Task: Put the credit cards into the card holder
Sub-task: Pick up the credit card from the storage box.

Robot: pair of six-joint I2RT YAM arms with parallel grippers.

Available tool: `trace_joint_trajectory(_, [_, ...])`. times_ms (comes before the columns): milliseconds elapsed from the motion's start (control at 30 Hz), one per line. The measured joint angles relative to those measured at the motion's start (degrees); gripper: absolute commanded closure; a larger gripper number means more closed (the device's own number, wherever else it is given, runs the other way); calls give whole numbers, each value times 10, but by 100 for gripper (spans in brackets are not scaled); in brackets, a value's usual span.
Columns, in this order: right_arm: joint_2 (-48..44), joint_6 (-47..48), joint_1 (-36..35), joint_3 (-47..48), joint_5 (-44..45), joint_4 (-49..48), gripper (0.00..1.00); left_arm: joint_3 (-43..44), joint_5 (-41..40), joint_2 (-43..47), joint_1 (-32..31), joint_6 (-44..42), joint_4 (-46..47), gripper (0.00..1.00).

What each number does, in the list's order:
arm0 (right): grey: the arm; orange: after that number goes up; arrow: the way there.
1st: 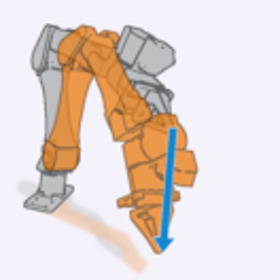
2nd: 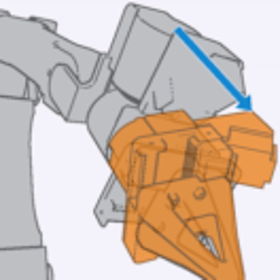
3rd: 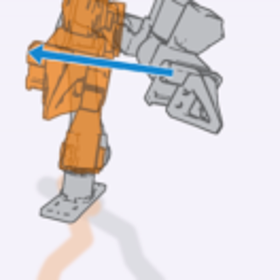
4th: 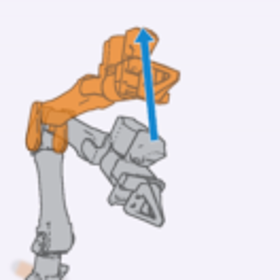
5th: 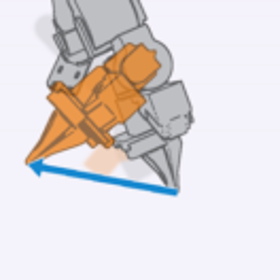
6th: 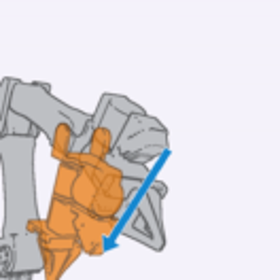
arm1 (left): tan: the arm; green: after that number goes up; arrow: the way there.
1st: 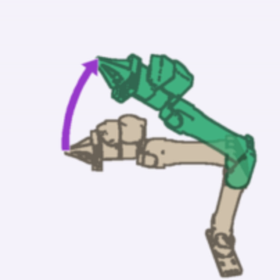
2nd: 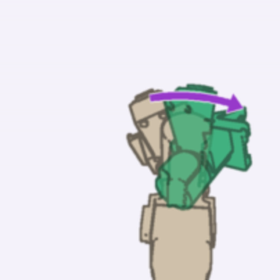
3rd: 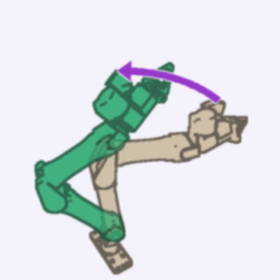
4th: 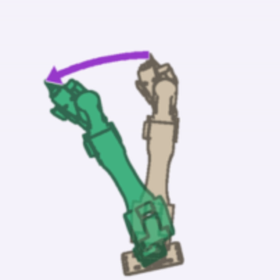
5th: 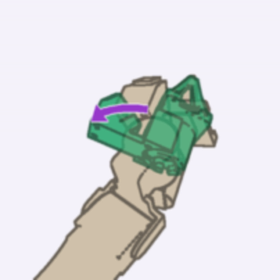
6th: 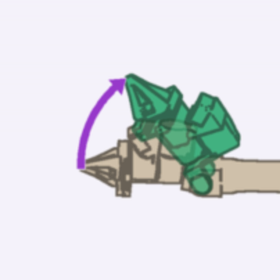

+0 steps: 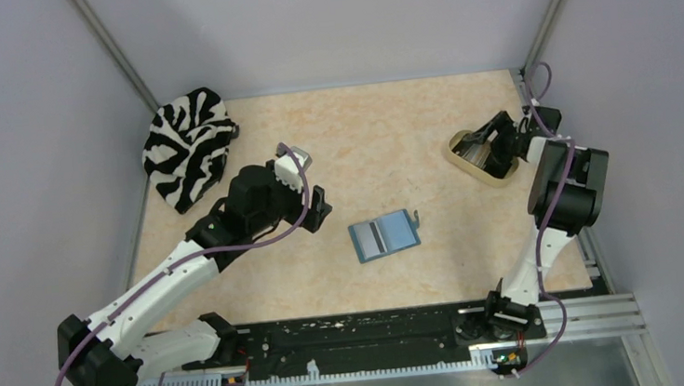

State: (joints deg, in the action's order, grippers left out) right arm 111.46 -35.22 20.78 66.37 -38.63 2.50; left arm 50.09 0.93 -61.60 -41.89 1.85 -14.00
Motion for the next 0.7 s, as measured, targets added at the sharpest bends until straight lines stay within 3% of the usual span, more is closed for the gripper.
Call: trace_joint_trajectory(700, [8,12,1,0,-37,-11,29,-1,0,0,0,0,-1,1])
